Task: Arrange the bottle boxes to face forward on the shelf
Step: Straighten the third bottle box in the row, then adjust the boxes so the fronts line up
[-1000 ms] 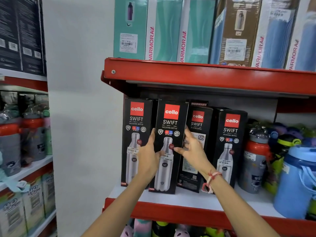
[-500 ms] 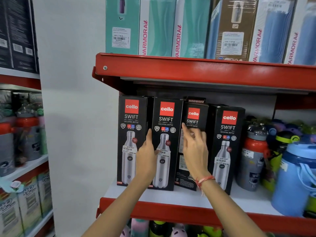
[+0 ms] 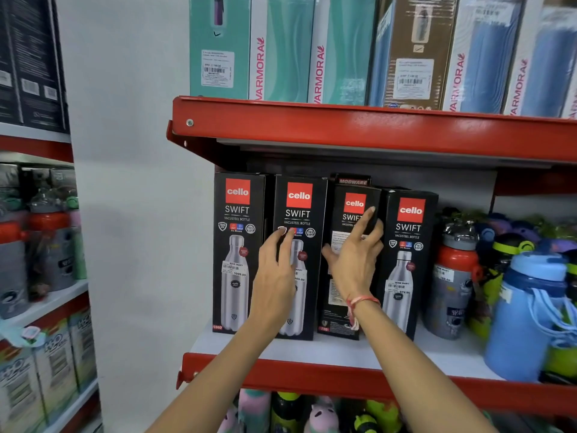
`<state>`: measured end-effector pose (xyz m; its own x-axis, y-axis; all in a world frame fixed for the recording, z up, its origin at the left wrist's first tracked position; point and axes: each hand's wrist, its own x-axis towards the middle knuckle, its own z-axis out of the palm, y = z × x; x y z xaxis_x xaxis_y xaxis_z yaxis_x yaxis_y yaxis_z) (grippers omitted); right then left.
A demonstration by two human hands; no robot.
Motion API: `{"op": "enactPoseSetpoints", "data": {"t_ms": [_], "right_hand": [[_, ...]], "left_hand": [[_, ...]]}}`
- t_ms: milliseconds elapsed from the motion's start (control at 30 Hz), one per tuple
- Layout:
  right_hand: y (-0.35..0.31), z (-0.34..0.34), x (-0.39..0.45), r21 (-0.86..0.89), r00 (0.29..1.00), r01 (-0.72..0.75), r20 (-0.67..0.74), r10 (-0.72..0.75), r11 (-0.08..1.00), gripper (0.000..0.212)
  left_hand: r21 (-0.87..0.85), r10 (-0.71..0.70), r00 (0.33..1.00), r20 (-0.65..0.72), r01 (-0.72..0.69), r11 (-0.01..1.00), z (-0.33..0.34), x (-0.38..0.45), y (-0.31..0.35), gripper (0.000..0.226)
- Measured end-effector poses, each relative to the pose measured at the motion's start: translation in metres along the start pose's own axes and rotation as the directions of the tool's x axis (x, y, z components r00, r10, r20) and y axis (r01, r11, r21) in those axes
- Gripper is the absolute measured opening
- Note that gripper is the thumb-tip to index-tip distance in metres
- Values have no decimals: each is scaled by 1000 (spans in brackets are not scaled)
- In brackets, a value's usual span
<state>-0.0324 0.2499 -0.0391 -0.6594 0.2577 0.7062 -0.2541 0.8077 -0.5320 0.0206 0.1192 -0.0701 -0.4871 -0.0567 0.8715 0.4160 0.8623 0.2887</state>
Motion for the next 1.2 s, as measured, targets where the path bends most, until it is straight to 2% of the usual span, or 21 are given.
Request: {"op": "enactPoseSetpoints", "data": {"t_ms": [133, 267, 433, 533, 600, 700, 833, 900, 1033, 1200], "right_hand": [[15, -20, -1, 191, 1000, 27, 8, -29, 981, 125], [29, -48, -6, 291, 995, 53, 65, -75, 955, 130], [44, -88, -3, 454, 982, 75, 120, -144, 888, 125], [51, -107, 4, 530, 962, 91, 173, -213, 843, 123], [56, -111, 11, 617, 939, 68, 225, -259, 784, 121], [62, -110, 18, 684, 892, 6, 326, -314, 729, 117], [59, -107, 29, 651, 807, -8, 452, -379, 759, 115], [55, -104, 36, 623, 790, -7, 483, -378, 782, 116], [53, -90, 42, 574, 812, 29, 464, -354, 818, 114], [65, -63, 38, 485, 899, 81, 341, -274, 871, 111]], "left_hand": [[-115, 41, 999, 7, -40, 993, -5, -1, 3, 54], [-338, 31, 992, 123, 13, 941, -6, 1, 12, 54], [-488, -59, 975, 216, 160, 858, 0, 6, 34, 72], [-564, -52, 918, 392, 285, 775, 2, 8, 45, 93], [-594, -7, 870, 493, 343, 727, 4, 10, 49, 96], [-587, -54, 890, 453, 343, 733, 8, 10, 52, 92], [-563, -154, 929, 336, 329, 758, 17, 2, 59, 90], [-535, -167, 939, 300, 310, 786, 26, 1, 62, 88], [-435, -219, 934, 283, 328, 838, 47, 3, 63, 85], [-319, -292, 904, 312, 389, 864, 69, 4, 65, 84]]}}
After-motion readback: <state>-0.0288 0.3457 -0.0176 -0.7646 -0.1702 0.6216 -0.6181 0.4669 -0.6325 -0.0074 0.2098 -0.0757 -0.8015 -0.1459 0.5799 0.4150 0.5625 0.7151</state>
